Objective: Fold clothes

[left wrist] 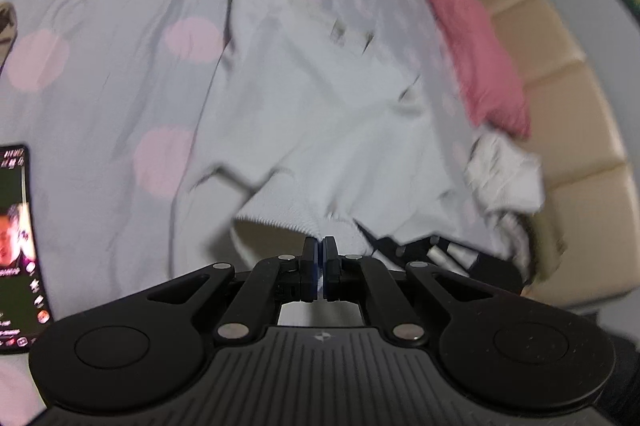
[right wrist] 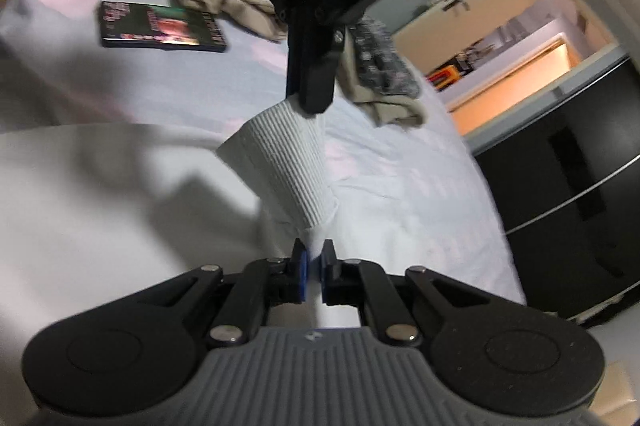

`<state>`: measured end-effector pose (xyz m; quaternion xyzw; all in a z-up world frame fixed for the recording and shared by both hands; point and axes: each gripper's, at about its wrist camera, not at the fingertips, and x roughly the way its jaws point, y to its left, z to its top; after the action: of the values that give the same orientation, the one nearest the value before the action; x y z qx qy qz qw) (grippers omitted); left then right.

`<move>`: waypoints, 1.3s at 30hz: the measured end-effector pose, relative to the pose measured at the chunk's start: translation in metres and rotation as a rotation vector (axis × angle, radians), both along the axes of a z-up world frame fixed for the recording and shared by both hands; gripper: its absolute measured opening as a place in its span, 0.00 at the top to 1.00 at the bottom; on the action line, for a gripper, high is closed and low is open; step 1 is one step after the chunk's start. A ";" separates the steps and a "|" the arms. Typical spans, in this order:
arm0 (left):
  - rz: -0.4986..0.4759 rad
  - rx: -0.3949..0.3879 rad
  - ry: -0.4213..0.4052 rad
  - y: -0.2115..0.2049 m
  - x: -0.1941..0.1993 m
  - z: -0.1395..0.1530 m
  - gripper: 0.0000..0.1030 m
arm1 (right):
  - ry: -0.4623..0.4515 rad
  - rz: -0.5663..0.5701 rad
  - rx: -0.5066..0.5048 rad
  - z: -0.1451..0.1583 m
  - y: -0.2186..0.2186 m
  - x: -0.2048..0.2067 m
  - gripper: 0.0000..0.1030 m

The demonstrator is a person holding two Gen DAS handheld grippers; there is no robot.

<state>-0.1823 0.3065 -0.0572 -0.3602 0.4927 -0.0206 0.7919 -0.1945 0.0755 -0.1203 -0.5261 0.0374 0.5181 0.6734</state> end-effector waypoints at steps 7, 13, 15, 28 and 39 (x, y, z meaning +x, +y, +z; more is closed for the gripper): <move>-0.106 0.172 0.133 -0.015 0.004 -0.032 0.99 | 0.100 0.110 -0.179 -0.040 -0.006 -0.003 0.92; -0.158 0.473 -0.045 -0.032 0.013 0.000 0.88 | 0.134 0.163 -0.226 -0.032 -0.020 -0.001 0.50; -0.195 0.483 -0.128 -0.043 0.018 0.002 0.81 | 0.265 0.211 -0.240 -0.011 -0.032 0.006 0.50; -0.508 0.711 -0.044 -0.105 0.038 -0.069 0.79 | 0.440 -0.435 0.075 0.019 -0.082 0.227 0.46; -0.489 0.662 -0.002 -0.094 0.027 -0.078 0.79 | 0.601 -0.842 0.298 -0.018 -0.082 0.360 0.39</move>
<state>-0.1553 0.2126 -0.1352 0.0417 0.5428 -0.0489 0.8374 0.1654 -0.0065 -0.1378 -0.1927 0.3622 0.3307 0.8499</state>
